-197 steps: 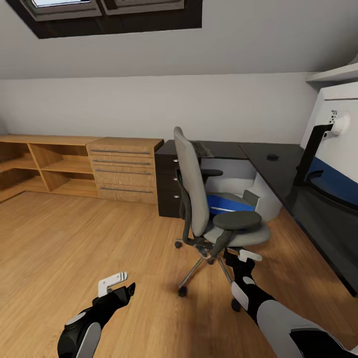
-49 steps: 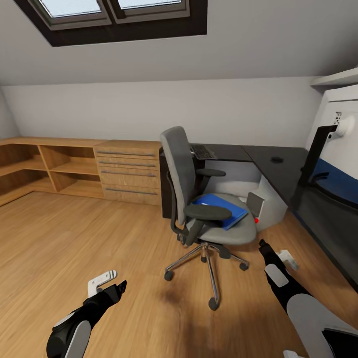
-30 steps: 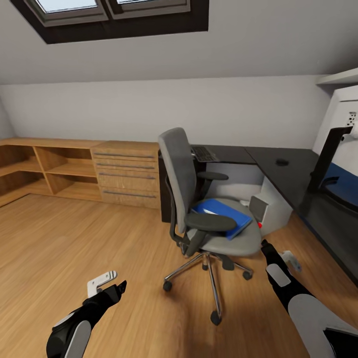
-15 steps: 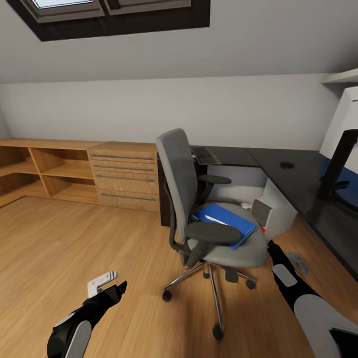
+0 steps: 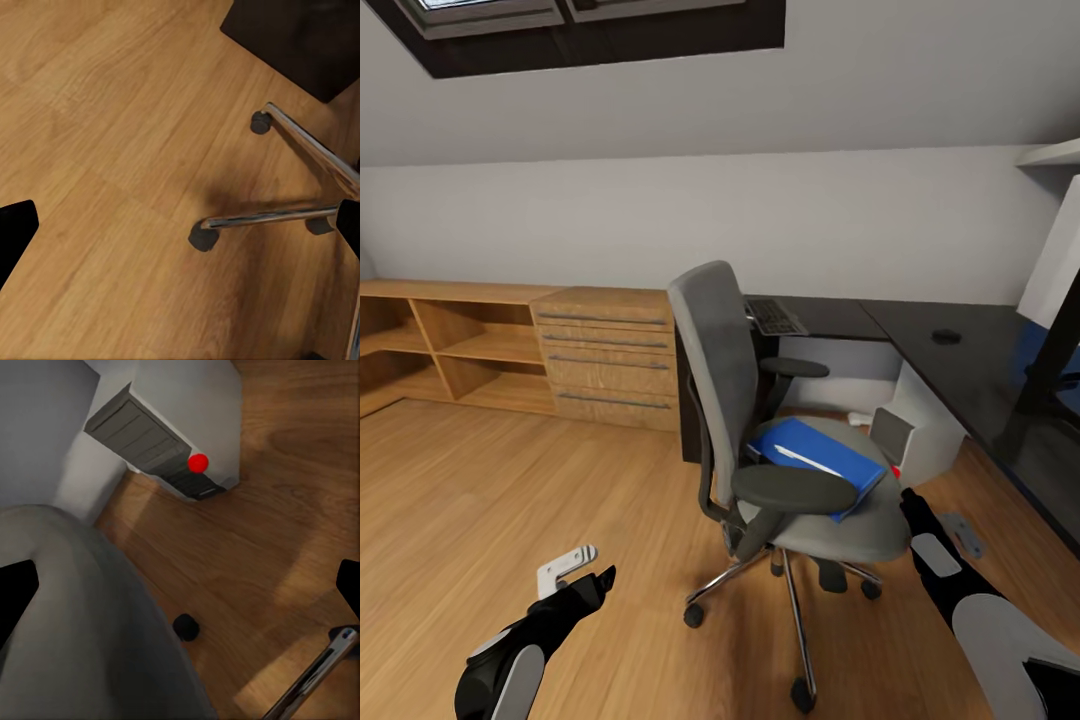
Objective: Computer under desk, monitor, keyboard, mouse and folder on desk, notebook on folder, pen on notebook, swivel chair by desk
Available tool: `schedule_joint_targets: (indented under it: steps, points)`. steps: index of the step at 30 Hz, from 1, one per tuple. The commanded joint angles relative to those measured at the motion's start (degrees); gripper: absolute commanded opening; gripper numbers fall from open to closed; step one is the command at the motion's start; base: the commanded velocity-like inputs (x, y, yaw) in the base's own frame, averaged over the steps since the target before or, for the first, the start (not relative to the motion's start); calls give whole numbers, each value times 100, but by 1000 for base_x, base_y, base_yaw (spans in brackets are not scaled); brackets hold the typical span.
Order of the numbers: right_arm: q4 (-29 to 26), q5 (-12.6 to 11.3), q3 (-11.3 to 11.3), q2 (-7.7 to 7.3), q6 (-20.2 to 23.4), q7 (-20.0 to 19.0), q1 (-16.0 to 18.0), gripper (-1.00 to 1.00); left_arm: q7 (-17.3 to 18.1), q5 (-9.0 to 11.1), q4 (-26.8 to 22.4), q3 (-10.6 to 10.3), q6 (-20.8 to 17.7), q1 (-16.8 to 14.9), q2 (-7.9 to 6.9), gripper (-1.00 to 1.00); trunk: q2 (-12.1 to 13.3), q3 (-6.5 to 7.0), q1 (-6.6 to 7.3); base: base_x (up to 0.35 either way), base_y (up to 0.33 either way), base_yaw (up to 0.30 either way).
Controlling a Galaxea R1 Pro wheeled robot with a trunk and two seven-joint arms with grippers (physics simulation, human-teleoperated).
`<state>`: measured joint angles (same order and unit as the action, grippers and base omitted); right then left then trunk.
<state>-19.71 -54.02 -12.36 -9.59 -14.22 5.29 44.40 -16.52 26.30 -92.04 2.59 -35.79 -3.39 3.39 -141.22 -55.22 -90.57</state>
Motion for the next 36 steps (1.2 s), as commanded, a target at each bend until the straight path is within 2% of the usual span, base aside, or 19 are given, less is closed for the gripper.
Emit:
schedule_joint_targets:
  steps: [1,3,6,8,11,20,30,36]
  points:
    - [28,-97,23,1,-3,12,0,100,-44,62,-7,4,-24,-4,4,100,-2,-6,0,26,0,0]
    - [40,-123,14,1,275,8,-1,100,-44,64,-7,4,-25,-4,4,100,-2,-6,0,13,0,0]
    - [45,-451,0,-4,821,-20,-1,100,-44,61,-7,4,-25,-4,4,100,-2,-6,0,3,0,0]
    - [45,-539,-2,-6,895,-22,-1,100,-44,62,-7,4,-27,-4,4,100,-2,-6,0,1,0,0]
    - [40,-616,-3,-7,953,-20,-1,100,-44,62,-7,4,-29,-4,4,100,-2,-6,0,0,0,0]
    - [15,-639,-3,0,973,-19,-1,100,-44,64,-7,4,-34,-4,4,100,-2,-5,0,0,0,10]
    - [11,-637,5,1,969,-19,-1,100,-44,66,-8,4,-31,-4,4,100,-2,10,0,8,0,241]
    - [11,-636,5,3,969,-21,-1,100,-38,68,-12,-3,-26,-4,4,100,-2,11,0,216,0,273]
